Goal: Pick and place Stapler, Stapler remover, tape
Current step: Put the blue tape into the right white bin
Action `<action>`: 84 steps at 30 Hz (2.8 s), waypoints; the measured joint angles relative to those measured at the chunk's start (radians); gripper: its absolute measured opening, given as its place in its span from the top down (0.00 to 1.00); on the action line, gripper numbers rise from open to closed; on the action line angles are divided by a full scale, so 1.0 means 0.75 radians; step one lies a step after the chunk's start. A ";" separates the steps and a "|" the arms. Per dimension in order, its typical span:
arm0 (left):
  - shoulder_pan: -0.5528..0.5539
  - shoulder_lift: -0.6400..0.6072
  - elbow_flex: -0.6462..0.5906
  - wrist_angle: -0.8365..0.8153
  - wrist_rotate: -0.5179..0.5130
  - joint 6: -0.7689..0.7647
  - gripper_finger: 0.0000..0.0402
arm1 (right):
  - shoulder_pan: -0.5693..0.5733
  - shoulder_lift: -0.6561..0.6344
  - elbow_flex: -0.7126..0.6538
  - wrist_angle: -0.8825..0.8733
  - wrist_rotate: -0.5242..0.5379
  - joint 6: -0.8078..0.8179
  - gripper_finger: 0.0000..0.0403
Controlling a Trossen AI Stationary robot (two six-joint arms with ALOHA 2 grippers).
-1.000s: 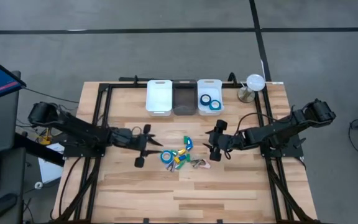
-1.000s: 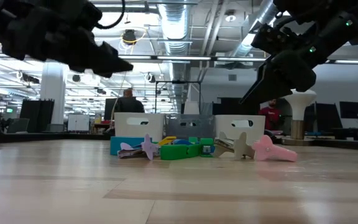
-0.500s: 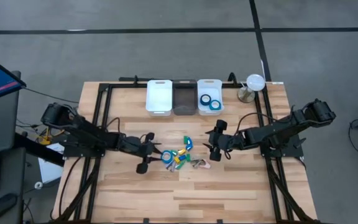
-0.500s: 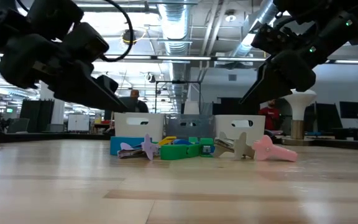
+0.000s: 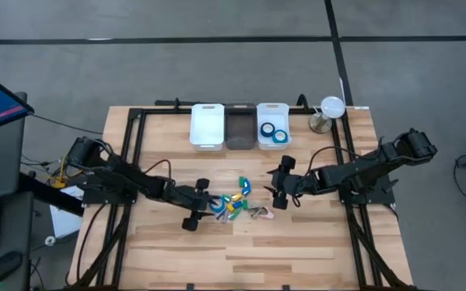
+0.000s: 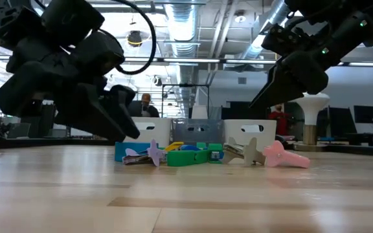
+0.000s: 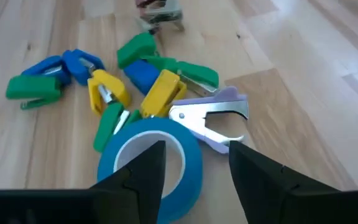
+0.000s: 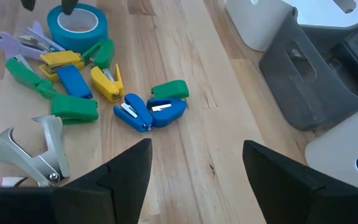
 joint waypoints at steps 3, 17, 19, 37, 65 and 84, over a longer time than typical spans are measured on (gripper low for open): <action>0.008 -0.019 0.003 -0.002 -0.007 0.024 0.57 | 0.000 0.000 0.000 0.000 -0.001 0.000 0.39; 0.008 -0.096 0.002 -0.235 -0.041 0.003 0.57 | 0.009 0.000 0.000 0.005 -0.001 0.000 0.39; 0.008 -0.096 0.002 -0.238 -0.040 0.038 0.57 | 0.009 0.000 0.000 0.008 -0.001 0.000 0.39; 0.079 -0.096 0.485 -1.114 -0.021 0.233 0.58 | 0.009 0.000 0.000 0.010 -0.001 0.000 0.39; 0.077 0.270 0.642 -1.187 0.100 0.382 0.58 | 0.009 0.000 0.000 0.012 -0.001 0.000 0.39; 0.077 -0.202 0.588 -1.176 -0.090 0.370 0.90 | 0.009 0.001 0.000 0.093 -0.001 0.001 0.39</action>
